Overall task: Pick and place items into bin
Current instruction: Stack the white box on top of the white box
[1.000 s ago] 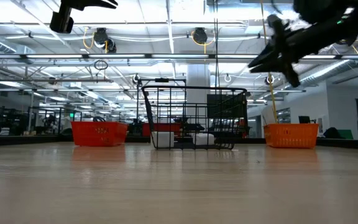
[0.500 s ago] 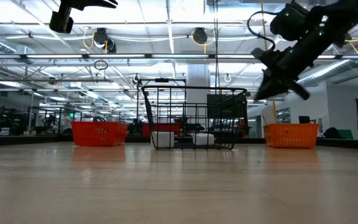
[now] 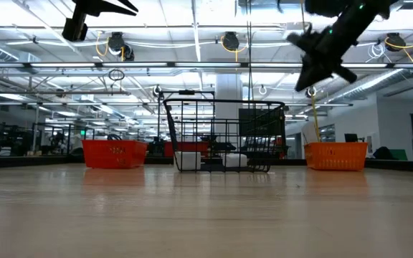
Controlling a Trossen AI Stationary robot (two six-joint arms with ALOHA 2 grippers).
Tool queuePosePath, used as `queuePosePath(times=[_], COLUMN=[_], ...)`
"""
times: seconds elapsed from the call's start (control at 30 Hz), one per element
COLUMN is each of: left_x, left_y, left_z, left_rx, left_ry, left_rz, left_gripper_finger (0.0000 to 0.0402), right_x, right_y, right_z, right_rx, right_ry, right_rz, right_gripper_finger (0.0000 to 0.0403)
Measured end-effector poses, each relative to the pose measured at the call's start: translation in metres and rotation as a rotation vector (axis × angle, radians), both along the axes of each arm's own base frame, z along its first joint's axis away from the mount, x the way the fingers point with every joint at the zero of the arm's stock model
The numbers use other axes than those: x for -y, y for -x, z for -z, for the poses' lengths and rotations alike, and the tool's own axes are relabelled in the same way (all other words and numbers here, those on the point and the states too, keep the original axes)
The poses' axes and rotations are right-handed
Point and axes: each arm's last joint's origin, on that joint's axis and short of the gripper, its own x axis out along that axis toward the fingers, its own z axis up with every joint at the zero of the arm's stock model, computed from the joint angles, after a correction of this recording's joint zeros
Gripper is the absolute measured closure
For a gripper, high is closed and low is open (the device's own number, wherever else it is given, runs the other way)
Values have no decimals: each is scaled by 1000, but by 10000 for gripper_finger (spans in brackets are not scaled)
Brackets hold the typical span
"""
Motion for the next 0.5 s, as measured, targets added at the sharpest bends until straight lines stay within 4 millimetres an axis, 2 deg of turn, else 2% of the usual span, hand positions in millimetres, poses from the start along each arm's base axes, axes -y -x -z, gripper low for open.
queuePosePath(times=[0.13,0.33,0.4,0.5], left_x=[-1,0,1,1], left_y=[0,0,0,-1], left_z=[0,0,0,0], left_rx=[1,-8,-9,-10], left_ry=[2,-8,-4,1], left_rz=[2,38,51,69], left_gripper_finger=[376,376,376,376], right_x=[9,19,19,20], right_y=[-7,-32,-32,-27], right_z=[26,29,28,36], right_rx=[-154,1,21,-61], right_ry=[-118,-127,-133,-182], right_rz=[17,-78,-59,-37], right_gripper_finger=[403,403,403,403])
